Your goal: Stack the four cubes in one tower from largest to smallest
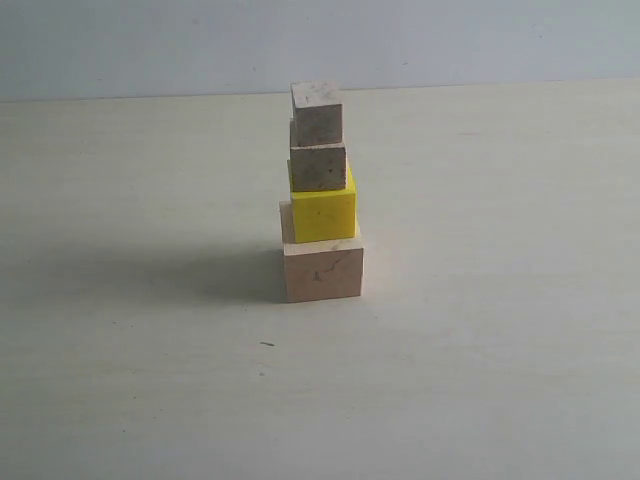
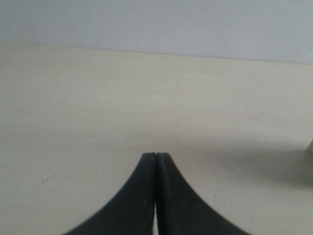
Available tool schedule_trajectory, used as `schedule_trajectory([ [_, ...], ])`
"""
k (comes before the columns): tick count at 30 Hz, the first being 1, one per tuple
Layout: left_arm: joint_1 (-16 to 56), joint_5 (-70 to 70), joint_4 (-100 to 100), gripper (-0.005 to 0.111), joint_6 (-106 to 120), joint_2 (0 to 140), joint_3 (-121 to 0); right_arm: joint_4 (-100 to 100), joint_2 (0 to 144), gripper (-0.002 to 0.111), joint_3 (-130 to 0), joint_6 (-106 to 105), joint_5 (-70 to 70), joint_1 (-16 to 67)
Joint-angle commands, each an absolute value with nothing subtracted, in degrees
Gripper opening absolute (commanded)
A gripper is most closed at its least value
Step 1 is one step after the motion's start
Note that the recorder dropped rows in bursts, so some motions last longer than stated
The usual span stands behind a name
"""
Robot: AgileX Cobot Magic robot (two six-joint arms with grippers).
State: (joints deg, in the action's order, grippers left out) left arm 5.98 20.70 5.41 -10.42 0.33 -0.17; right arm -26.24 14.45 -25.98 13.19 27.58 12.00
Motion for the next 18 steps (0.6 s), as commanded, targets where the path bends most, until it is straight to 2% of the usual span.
schedule_trajectory([
  [1,5.74,20.38,4.86,0.001,-10.69,0.00,0.00,-26.71,14.02,0.000,-23.05,13.13,27.20,11.61],
  [18,5.74,20.38,4.86,0.001,-10.69,0.00,0.00,-19.28,10.79,0.000,-11.75,13.06,23.11,10.39],
])
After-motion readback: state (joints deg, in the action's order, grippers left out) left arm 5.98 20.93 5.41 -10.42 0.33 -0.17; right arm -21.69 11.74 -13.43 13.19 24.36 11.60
